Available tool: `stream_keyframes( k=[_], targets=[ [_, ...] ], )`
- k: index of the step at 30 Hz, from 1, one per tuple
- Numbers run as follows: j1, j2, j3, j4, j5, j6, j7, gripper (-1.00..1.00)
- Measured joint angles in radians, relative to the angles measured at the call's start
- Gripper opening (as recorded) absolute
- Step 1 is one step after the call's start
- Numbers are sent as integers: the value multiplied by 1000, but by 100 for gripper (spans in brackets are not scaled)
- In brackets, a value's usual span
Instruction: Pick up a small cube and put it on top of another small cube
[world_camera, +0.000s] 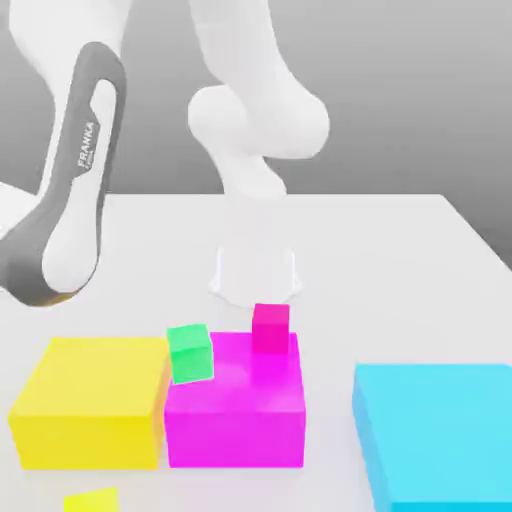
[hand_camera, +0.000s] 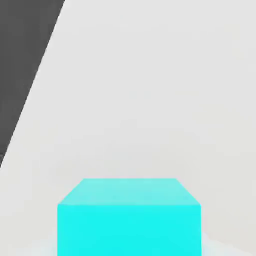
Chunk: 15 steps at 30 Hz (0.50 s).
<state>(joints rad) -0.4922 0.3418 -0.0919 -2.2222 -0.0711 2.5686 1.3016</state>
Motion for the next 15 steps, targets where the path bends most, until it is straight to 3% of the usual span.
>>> stream_keyframes(
  k=[7, 15],
  targets=[
    [89, -246, 75, -170, -42, -80, -33, -100],
    [217, -534, 132, -374, 4, -166, -107, -100]
  ],
)
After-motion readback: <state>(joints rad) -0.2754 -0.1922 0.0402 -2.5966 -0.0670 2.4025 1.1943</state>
